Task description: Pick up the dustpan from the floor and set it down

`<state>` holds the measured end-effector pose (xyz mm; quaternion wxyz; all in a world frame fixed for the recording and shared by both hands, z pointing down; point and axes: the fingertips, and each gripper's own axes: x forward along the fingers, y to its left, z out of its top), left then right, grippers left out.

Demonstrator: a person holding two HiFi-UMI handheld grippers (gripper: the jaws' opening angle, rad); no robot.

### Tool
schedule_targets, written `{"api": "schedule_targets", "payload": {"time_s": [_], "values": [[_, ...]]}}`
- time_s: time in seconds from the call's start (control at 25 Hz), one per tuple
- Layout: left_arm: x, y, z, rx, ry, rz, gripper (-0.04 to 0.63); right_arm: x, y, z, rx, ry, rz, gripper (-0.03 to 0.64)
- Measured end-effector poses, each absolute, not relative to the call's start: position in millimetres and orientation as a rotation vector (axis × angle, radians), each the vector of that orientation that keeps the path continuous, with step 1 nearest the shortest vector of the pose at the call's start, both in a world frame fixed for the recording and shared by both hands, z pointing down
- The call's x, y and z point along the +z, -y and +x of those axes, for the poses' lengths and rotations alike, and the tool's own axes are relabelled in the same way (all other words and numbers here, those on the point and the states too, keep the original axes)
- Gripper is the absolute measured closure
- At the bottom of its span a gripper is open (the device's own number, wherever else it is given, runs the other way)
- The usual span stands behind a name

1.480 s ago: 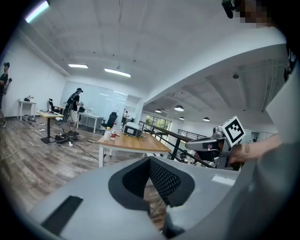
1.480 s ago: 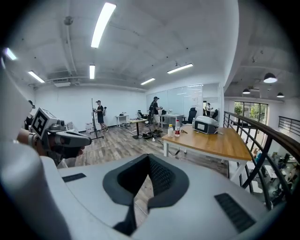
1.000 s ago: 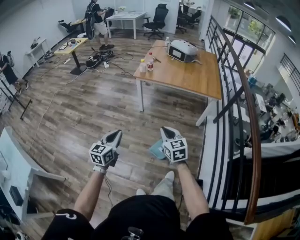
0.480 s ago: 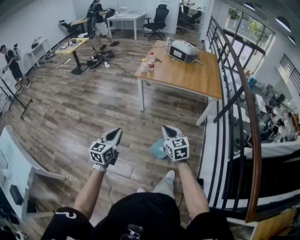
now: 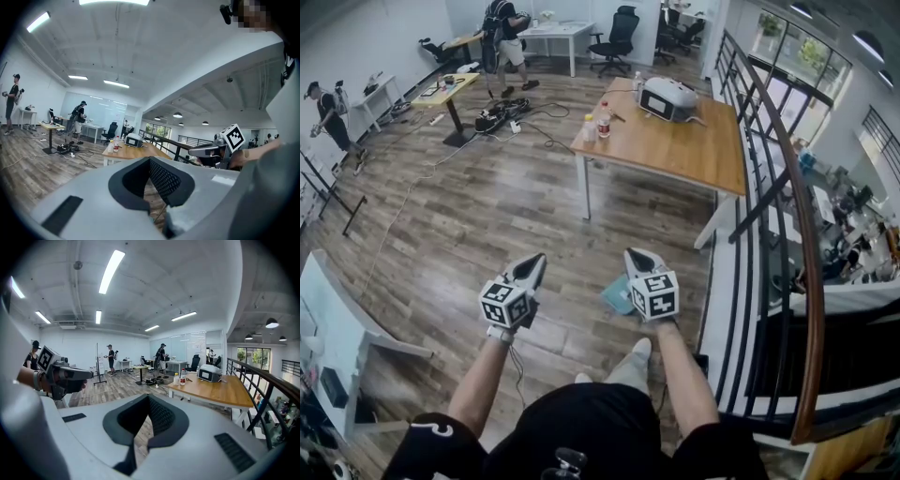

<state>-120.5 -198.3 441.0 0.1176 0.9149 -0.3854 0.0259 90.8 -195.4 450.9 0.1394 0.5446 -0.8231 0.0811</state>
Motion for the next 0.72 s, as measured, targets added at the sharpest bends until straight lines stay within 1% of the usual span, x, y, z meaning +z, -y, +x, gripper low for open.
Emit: {"api": "schedule_targets", "payload": {"time_s": [0.72], "values": [[446.4,190.2,-118.9,0.077,1.144,2.670,0.597,453.9,193.3,93.3,0.232,2.393,1.565,0.621]]}}
